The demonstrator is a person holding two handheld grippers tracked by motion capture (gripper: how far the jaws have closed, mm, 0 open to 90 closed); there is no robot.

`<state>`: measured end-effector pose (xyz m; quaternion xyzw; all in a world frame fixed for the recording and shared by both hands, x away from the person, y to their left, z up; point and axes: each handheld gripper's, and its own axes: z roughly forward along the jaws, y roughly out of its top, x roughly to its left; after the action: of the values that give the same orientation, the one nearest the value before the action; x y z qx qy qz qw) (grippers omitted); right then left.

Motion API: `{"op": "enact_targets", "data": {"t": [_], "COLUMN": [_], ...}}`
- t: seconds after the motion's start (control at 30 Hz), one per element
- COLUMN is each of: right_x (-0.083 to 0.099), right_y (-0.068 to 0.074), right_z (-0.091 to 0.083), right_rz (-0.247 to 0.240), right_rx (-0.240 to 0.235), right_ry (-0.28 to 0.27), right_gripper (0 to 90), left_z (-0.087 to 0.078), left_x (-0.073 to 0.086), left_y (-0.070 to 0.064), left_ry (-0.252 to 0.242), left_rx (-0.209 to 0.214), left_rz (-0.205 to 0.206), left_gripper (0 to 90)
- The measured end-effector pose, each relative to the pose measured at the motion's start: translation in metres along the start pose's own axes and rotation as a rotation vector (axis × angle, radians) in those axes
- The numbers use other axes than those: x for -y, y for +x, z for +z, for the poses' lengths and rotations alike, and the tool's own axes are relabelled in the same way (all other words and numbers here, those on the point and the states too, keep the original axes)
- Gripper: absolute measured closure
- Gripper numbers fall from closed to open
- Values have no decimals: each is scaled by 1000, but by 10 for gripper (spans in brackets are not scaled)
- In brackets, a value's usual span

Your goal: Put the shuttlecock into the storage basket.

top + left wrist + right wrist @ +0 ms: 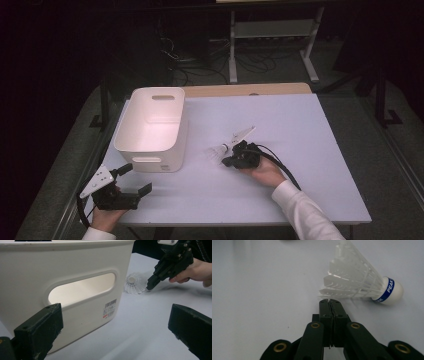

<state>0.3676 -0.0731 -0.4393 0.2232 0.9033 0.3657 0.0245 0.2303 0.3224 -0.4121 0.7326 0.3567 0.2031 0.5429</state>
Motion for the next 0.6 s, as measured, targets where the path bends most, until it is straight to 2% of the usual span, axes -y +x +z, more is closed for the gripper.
{"op": "enact_targets", "data": {"t": [0.33,0.37,0.4,0.43,0.6], "right_x": [-11,-12,-12,-13,-17], "right_y": [-1,0,-2,-1,-4], "right_z": [8,9,10,10,14], "right_rz": [-15,0,-18,-5,-19], "right_rx": [0,-7,4,-1,6], "right_ry": [-6,-9,-5,-4,-2], "right_gripper": [881,881,881,881,881], "left_z": [0,0,0,0,1], "left_x": [0,0,0,0,0], "left_y": [-1,-1,0,-1,-1], "left_ry": [-5,-6,-4,-7,-9], "left_rx": [7,7,7,9,10], "left_rz": [-2,-4,-2,-7,-10], "left_gripper": [0,0,0,0,0]}}
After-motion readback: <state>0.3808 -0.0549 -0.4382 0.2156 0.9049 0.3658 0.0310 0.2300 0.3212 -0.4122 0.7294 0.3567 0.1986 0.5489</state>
